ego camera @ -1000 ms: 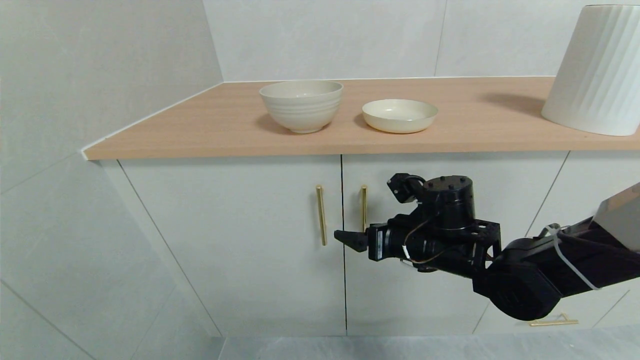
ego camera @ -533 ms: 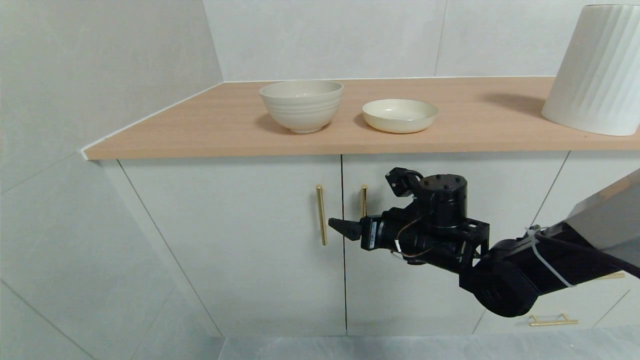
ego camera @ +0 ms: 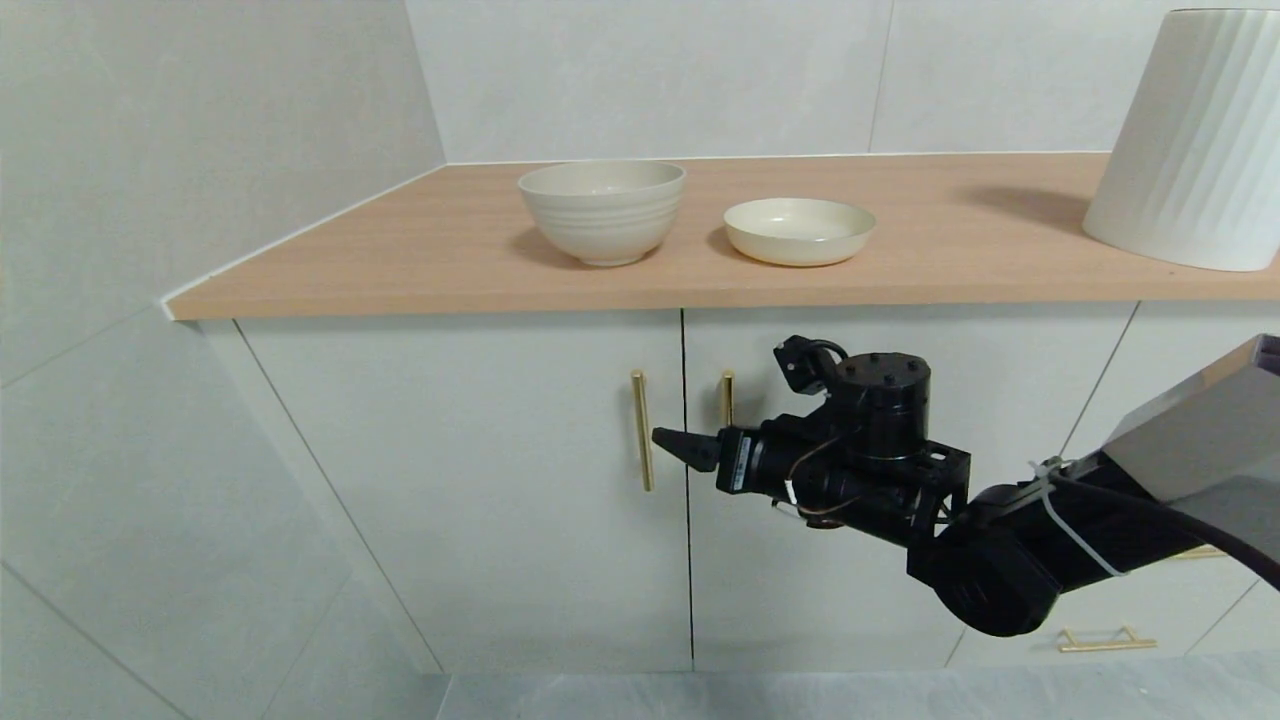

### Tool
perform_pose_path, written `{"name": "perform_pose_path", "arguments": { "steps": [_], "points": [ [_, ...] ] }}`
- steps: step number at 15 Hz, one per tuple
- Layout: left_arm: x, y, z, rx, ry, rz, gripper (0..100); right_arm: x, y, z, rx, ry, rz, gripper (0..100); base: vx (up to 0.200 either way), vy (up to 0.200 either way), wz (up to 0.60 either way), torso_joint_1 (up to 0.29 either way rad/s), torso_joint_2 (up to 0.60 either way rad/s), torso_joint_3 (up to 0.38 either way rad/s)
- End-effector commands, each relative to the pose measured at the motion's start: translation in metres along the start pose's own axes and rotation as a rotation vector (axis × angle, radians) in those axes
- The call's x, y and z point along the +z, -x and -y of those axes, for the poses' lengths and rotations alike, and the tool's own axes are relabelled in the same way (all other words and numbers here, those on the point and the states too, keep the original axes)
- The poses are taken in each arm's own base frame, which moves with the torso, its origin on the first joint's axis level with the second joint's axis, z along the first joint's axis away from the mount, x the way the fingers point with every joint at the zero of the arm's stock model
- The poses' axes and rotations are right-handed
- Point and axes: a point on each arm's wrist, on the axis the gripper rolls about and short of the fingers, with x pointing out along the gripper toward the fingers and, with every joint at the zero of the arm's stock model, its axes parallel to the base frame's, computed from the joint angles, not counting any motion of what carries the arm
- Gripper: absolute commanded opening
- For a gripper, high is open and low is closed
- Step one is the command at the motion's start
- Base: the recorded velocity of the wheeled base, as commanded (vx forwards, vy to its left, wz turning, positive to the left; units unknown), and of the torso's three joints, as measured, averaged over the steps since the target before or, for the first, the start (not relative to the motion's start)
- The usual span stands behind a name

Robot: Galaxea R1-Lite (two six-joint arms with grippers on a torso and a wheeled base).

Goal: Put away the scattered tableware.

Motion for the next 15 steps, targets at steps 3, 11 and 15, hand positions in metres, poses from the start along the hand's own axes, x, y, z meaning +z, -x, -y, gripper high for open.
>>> {"name": "perform_pose_path", "arguments": {
  "steps": [3,11,15],
  "points": [
    [0.0,0.0,0.0,0.001,0.001,0.0,100,0.004,0.008,-0.013,0.074,-0.05,-0.019,100,0.0,0.0,0.0,0.0,0.0,0.0],
    [0.0,0.0,0.0,0.001,0.001,0.0,100,0.002,0.064,-0.029,0.219,-0.049,-0.133,100,0.0,0.0,0.0,0.0,0.0,0.0],
    [0.022,0.007,0.0,-0.001,0.018,0.088,100,-0.004,0.084,-0.033,0.254,-0.051,-0.171,100,0.0,0.0,0.0,0.0,0.0,0.0]
  ]
}}
